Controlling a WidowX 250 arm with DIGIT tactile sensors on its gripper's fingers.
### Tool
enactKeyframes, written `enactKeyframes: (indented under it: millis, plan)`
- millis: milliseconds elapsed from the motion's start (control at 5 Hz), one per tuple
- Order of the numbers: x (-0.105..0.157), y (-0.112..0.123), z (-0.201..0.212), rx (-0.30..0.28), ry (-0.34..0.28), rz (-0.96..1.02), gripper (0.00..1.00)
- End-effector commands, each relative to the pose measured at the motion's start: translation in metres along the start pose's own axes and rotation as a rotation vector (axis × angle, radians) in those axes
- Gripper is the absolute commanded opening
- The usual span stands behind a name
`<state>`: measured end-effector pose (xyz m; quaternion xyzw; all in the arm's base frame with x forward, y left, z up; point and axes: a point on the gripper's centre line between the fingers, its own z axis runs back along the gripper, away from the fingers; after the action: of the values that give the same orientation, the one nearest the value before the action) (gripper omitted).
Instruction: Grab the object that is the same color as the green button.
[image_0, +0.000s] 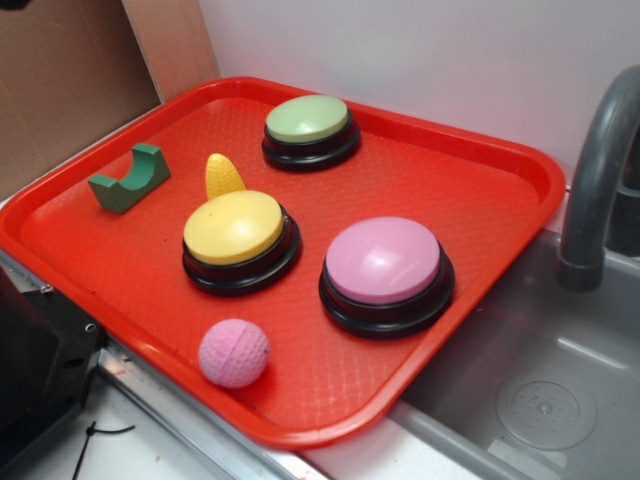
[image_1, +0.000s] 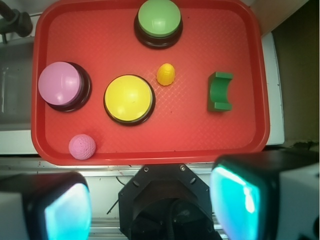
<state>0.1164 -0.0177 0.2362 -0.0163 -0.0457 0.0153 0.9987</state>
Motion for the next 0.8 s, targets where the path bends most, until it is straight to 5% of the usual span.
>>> enactKeyframes:
  millis: [0,400,600]
  plan:
    - [0.0,0.0,0.0,0.0,0.0,0.0,1.0]
    - [0.011,0.032,-0.022,0.003,-0.024,0.086,1.0]
    - [0.014,0.052,-0.04,0.051,-0.041,0.174,1.0]
